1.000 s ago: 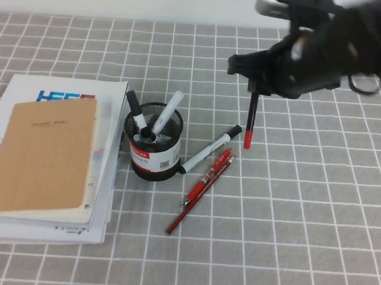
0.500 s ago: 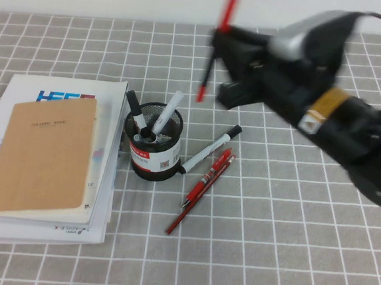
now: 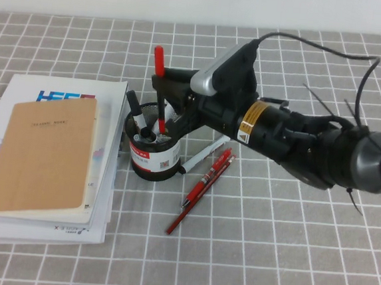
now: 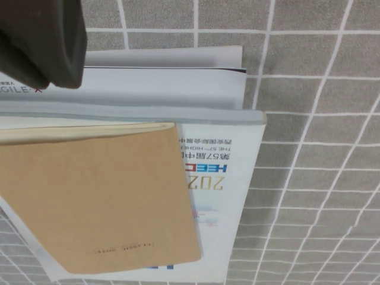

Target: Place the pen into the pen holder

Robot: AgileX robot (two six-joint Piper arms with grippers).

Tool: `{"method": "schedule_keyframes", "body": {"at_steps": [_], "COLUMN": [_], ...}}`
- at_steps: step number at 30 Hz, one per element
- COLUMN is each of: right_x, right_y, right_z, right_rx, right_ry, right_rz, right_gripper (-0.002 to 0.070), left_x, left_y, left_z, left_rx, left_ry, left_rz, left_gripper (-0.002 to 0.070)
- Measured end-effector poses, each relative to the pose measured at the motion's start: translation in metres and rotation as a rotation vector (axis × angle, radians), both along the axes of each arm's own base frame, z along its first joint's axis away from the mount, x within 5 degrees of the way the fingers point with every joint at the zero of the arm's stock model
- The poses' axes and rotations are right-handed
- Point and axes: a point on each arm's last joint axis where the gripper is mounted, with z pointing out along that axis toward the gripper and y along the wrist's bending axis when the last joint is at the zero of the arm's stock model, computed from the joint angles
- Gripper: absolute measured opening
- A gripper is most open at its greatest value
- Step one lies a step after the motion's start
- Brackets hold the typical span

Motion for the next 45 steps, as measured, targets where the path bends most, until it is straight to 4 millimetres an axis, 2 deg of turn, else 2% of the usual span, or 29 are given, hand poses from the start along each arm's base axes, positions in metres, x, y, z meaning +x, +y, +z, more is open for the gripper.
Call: {"method": "schedule_keyframes", "body": {"at_steps": [5, 7, 10, 12, 14, 16, 19, 22, 25, 30, 37, 41, 45], "right_x": [0.004, 0.005, 0.005, 0.005, 0.005, 0.004, -0.004, -0.023, -0.048, -0.099, -0.157, -0.176, -0.189], "right_y": [0.000, 0.000, 0.000, 0.000, 0.000, 0.000, -0.002, -0.014, -0.033, -0.077, -0.125, -0.142, -0.153], "right_z": [-0.010, -0.010, -0.010, -0.010, -0.010, -0.007, 0.008, 0.036, 0.055, 0.067, 0.086, 0.086, 0.074], "right_rx": [0.006, 0.009, 0.013, 0.013, 0.013, 0.013, 0.025, 0.056, 0.059, -0.007, -0.032, -0.070, -0.134], "right_ry": [0.029, 0.032, 0.035, 0.034, 0.034, 0.031, 0.021, -0.002, -0.005, 0.031, -0.018, -0.038, -0.036], "right_rz": [-0.026, -0.029, -0.033, -0.033, -0.033, -0.024, 0.007, 0.017, -0.004, -0.101, -0.178, -0.212, -0.230], "right_gripper": [0.0091, 0.0165, 0.0330, 0.0396, 0.0407, 0.0349, 0.0132, 0.0032, 0.0001, -0.0011, -0.0012, -0.0012, -0.0012], "left_x": [0.000, 0.000, 0.000, 0.000, 0.000, 0.000, 0.000, 0.000, 0.000, 0.000, 0.000, 0.000, 0.000], "left_y": [0.000, 0.000, 0.000, 0.000, 0.000, 0.000, 0.000, 0.000, 0.000, 0.000, 0.000, 0.000, 0.000], "left_z": [0.000, 0.000, 0.000, 0.000, 0.000, 0.000, 0.000, 0.000, 0.000, 0.000, 0.000, 0.000, 0.000], "left_rx": [0.000, 0.000, 0.000, 0.000, 0.000, 0.000, 0.000, 0.000, 0.000, 0.000, 0.000, 0.000, 0.000], "left_ry": [0.000, 0.000, 0.000, 0.000, 0.000, 0.000, 0.000, 0.000, 0.000, 0.000, 0.000, 0.000, 0.000], "left_rz": [0.000, 0.000, 0.000, 0.000, 0.000, 0.000, 0.000, 0.000, 0.000, 0.000, 0.000, 0.000, 0.000], "left_gripper": [-0.0005, -0.0005, -0.0005, -0.0005, -0.0005, -0.0005, -0.0005, -0.0005, -0.0005, -0.0005, -0.0005, -0.0005, -0.0005]}}
